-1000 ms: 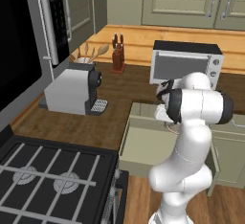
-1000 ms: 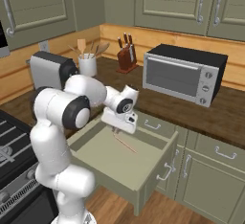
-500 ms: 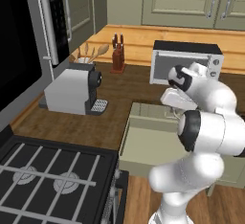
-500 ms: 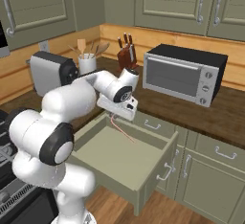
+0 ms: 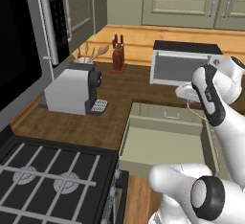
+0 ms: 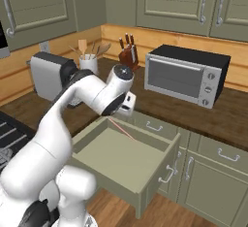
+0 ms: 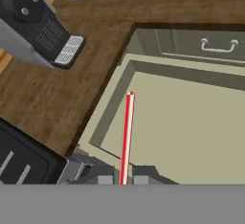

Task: Take a straw from the drawer in front and place it inside the glass cup on the dining counter.

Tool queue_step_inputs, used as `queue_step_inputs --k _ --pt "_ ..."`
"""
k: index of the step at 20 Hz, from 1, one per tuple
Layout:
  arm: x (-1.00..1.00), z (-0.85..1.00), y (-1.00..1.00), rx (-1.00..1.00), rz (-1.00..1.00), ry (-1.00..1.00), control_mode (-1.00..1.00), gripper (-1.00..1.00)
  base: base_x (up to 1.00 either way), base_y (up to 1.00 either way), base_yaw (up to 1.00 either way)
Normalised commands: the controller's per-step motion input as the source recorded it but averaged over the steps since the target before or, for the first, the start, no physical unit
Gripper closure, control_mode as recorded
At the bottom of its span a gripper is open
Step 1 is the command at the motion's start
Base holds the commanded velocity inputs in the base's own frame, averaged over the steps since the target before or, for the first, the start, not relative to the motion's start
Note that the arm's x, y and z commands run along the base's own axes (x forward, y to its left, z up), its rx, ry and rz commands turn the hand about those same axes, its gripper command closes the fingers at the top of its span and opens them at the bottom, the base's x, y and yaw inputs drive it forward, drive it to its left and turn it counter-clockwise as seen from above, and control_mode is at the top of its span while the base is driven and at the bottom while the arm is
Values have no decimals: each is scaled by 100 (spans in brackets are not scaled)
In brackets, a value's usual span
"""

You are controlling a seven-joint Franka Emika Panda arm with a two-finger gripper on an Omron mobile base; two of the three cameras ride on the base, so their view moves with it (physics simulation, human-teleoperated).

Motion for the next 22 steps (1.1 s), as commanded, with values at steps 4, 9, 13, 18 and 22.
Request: queue_step_inputs --k 4,9,13,18,22 --pt "-43 96 -1 0 -12 -12 -100 100 0 0 0" --pt "-56 64 0 0 -8 -4 -100 100 0 0 0" --pt "-33 27 -1 0 -5 0 -100 100 0 0 0" --pt "-26 4 -6 0 -1 -1 100 100 -60 -17 -3" --pt "0 0 0 0 0 0 100 100 -100 -49 -12"
